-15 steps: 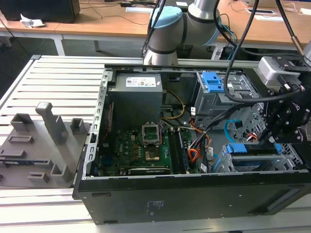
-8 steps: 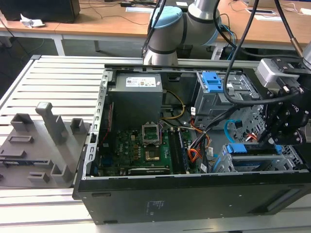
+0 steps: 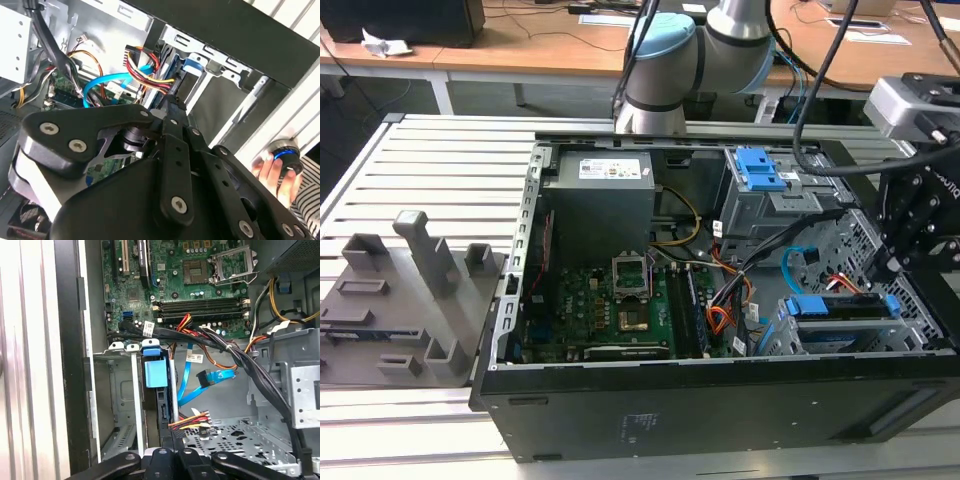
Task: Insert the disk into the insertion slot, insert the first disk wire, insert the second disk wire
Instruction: 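Insert the first disk wire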
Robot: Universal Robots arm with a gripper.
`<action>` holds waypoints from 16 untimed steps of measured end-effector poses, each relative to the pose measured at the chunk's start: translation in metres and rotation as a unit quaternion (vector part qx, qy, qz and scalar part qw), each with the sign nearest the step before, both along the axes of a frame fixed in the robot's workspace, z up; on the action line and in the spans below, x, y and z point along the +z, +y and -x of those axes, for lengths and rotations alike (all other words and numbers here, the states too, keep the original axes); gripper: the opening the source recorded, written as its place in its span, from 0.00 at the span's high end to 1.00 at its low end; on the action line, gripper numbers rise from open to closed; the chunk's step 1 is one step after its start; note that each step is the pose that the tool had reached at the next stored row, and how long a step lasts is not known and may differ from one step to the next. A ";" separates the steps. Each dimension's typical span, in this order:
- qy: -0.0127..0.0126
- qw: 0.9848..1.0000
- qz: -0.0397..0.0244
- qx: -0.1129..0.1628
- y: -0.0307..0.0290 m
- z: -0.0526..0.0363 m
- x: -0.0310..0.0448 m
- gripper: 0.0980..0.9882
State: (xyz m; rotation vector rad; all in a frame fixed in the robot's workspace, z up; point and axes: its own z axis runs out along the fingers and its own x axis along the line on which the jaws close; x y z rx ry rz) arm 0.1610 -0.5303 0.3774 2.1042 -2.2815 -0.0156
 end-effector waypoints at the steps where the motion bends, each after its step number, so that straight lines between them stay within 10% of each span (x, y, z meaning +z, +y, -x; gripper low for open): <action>1: 0.000 1.000 0.000 0.000 0.0002 0.0000 0.0057 0.99; 4: 0.000 1.000 0.000 0.000 0.0002 0.0033 0.0064 0.99; 9: 0.000 1.000 0.000 0.000 -0.0002 0.0381 0.0061 0.99; 16: 0.000 1.000 0.000 0.000 -0.0001 0.0383 0.0062 0.99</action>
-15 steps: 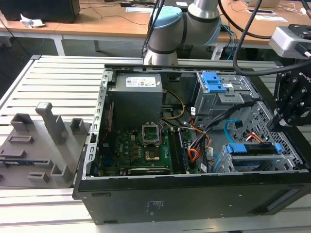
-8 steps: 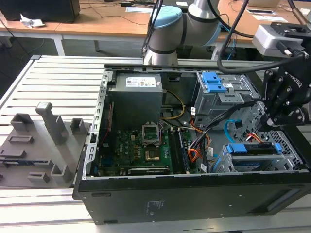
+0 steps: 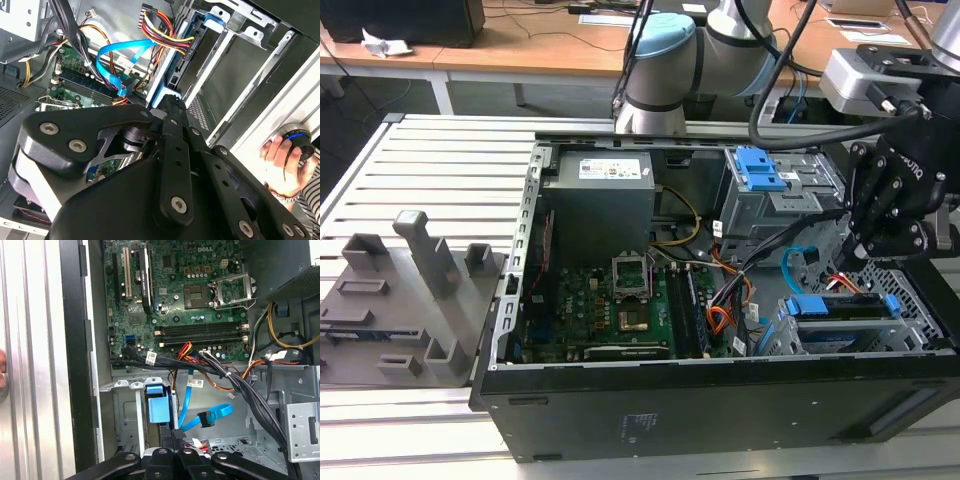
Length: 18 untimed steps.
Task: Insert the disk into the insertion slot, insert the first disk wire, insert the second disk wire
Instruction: 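Insert the first disk wire, then insert the second disk wire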
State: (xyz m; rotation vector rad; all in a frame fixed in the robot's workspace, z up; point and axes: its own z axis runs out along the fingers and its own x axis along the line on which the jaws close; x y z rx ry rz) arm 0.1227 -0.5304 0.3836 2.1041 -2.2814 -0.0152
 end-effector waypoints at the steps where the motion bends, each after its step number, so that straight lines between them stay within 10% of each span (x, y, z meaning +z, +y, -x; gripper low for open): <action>1: 0.000 1.000 0.000 0.000 0.0000 0.0001 0.0000 0.99; 7: 0.000 1.000 0.000 0.000 0.0000 0.0003 0.0000 0.99; 10: 0.000 1.000 0.000 0.000 0.0000 0.0004 0.0000 0.71; 14: 0.000 1.000 0.000 0.000 0.0000 0.0005 0.0000 0.64; 16: 0.000 0.999 0.000 0.049 0.0000 0.0005 0.0000 0.64; 18: 0.000 0.994 0.000 0.105 0.0000 0.0005 0.0000 0.64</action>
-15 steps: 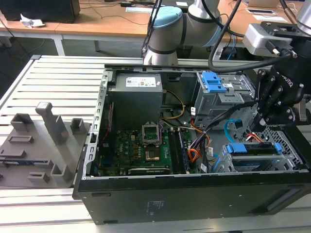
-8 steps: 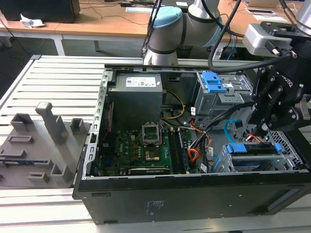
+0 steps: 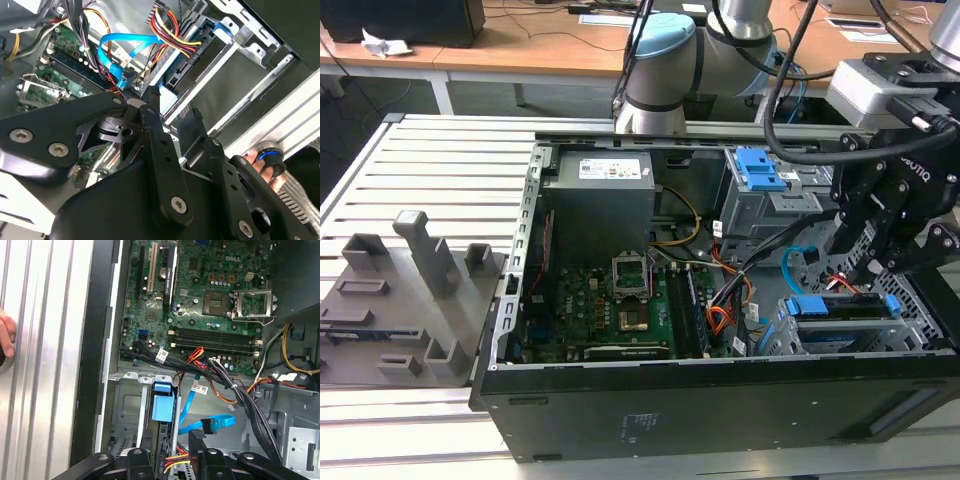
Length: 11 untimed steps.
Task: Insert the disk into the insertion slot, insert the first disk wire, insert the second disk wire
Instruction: 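Insert the second disk wire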
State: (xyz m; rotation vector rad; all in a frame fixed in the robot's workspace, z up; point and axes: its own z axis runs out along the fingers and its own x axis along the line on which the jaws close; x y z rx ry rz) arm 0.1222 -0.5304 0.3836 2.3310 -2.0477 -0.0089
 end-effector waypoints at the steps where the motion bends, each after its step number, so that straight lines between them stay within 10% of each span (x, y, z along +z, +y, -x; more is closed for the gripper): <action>1: 0.000 1.000 0.000 0.017 0.0000 0.0000 -0.0001 0.64; 8: 0.000 0.996 0.000 0.087 0.0007 0.0004 -0.0004 0.64; 11: 0.000 0.996 0.000 0.087 0.0123 0.0018 -0.0011 0.64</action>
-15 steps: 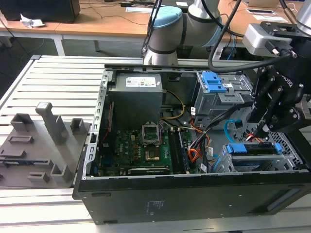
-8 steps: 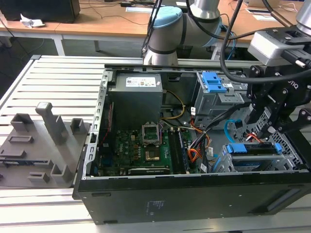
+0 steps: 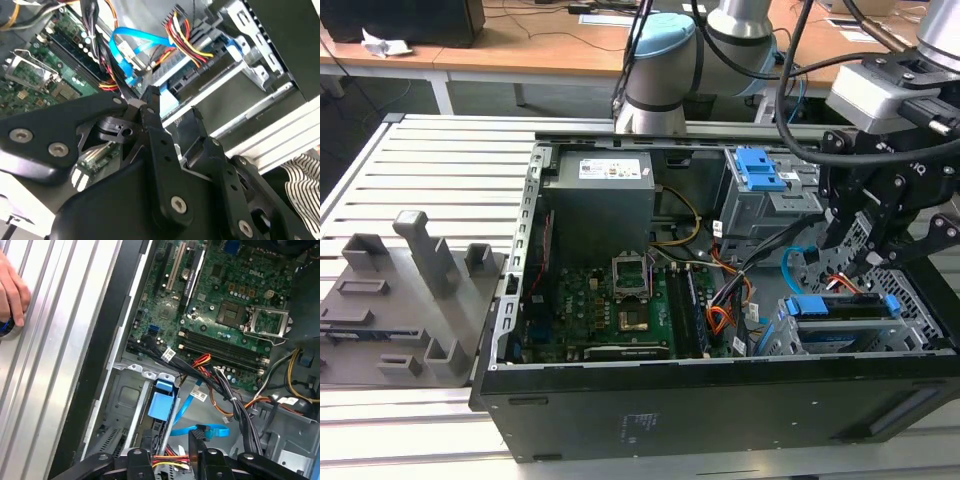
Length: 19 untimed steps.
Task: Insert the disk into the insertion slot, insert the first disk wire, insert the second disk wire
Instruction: 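Insert the second disk wire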
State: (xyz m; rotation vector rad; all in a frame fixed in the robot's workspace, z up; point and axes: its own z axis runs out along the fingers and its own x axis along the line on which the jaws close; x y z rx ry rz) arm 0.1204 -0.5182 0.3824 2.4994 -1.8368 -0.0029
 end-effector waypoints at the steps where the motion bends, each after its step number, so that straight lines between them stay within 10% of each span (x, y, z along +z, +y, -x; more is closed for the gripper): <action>1: 0.000 1.000 0.001 0.000 0.0055 0.0004 -0.0007 0.64; 5: 0.000 1.000 0.011 0.000 0.0240 0.0042 -0.0156 0.64; 14: 0.000 1.000 0.015 0.000 0.0240 0.0077 -0.0253 0.65; 16: 0.000 1.000 0.015 0.000 0.0240 0.0077 -0.0255 0.93; 19: 0.000 1.000 0.015 0.000 0.0240 0.0077 -0.0256 0.93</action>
